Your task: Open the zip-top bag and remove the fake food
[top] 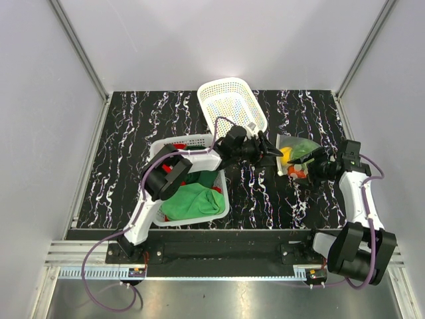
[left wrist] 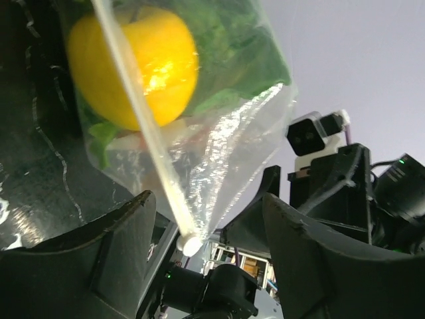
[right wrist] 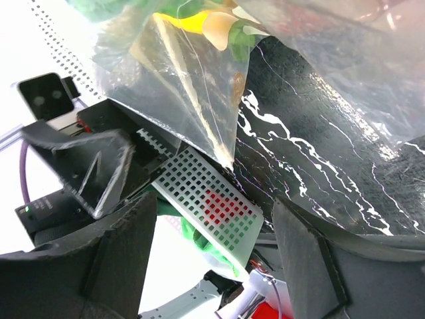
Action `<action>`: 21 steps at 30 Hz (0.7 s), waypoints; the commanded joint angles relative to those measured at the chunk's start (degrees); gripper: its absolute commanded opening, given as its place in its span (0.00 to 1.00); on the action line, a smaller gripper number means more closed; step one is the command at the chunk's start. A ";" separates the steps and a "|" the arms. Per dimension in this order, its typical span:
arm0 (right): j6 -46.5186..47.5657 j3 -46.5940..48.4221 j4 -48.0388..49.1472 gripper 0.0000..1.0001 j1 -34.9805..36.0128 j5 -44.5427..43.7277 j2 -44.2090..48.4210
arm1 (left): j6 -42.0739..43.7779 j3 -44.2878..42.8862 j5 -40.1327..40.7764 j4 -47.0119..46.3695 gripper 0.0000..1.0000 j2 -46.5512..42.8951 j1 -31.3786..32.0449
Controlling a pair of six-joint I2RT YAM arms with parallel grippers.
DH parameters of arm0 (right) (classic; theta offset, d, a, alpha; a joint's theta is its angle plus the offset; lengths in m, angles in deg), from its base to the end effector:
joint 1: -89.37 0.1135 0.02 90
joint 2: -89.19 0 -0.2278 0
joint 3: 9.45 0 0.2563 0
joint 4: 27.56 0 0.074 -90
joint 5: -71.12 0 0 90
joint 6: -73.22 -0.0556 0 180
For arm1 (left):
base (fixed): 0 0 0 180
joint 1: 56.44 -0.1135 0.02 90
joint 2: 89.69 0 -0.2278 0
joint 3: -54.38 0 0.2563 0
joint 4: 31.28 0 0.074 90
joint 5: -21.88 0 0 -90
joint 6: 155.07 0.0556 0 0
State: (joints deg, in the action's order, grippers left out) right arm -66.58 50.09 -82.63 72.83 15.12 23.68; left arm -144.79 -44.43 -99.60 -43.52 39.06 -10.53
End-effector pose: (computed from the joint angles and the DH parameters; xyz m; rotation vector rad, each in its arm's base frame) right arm 0.2376 -0.0381 0.1891 1.2810 2.3441 0.9769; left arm 0.3273 -0.3796 0.1263 -0.2200 2.3852 -1.8267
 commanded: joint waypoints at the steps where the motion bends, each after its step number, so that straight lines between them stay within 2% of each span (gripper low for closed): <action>1: 0.93 -1.43 1.46 0.78 -0.08 0.54 2.15 | -0.96 -1.73 -0.07 -0.75 0.65 1.84 -0.12; 5: 1.46 -2.93 1.46 0.78 -0.08 -0.42 2.23 | -4.38 -6.74 -1.56 -3.83 0.59 5.97 0.06; 7: 1.81 -3.37 1.90 0.78 -0.08 -1.04 2.23 | -5.44 -7.27 -1.04 -5.32 0.59 6.95 0.58; 10: 2.43 -4.16 2.69 0.78 -0.08 -1.48 1.36 | -7.02 -7.80 -1.47 -8.14 0.53 8.09 0.85; 11: 2.69 -4.42 3.56 0.78 -0.08 -0.96 0.14 | -7.89 -7.63 -1.56 -9.62 0.46 8.18 0.93; 14: 2.43 -4.95 5.23 0.78 -0.08 1.07 -1.63 | -9.04 -6.31 -1.65 -12.27 0.40 7.57 0.94; 17: 2.17 -4.87 6.90 0.81 -0.08 1.25 -0.93 | -9.13 -5.34 -2.35 -12.98 0.26 6.61 0.94; 18: 1.99 -4.95 7.26 0.82 -0.16 1.25 -0.76 | -9.31 -4.91 -2.44 -13.41 0.17 6.26 0.94; 21: 1.29 -5.13 8.49 0.84 -0.16 2.21 -1.19 | -9.75 -3.15 -2.97 -14.12 0.02 4.76 0.94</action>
State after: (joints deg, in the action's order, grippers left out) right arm -65.05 45.09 -77.78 72.83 15.21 22.17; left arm -153.29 -49.22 -100.28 -52.33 46.80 -9.88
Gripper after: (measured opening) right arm 0.833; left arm 0.115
